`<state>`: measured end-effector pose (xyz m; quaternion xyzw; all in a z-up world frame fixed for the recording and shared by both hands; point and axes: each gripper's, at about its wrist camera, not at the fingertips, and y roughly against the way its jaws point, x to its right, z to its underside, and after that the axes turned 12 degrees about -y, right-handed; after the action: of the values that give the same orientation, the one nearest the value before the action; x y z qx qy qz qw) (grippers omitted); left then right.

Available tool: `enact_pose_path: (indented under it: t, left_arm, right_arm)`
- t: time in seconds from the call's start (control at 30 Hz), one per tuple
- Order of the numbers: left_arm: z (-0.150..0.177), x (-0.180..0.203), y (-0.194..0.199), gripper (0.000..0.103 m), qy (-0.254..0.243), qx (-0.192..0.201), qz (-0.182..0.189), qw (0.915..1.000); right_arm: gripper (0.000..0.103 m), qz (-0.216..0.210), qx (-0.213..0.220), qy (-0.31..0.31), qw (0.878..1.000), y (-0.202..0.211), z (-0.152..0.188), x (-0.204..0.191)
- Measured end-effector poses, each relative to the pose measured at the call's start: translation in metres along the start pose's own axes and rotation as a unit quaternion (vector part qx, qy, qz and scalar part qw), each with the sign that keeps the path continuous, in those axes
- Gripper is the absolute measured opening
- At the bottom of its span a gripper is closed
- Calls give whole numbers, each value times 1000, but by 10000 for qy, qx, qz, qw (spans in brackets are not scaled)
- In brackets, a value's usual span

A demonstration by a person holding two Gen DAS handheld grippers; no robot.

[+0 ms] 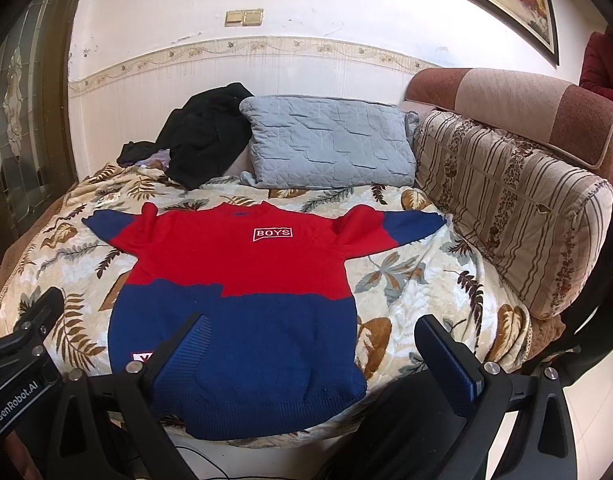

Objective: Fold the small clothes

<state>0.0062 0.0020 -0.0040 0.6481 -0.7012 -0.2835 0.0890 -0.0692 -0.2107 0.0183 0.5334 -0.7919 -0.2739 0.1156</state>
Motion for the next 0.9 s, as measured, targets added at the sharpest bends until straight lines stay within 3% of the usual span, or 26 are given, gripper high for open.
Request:
enact_pose_path:
  t: [0.9]
  left_arm:
    - [1,1,-3,103,-17,-36,24,10000]
  right_arm:
    - [103,25,-37,-23,10000,-7,6,4]
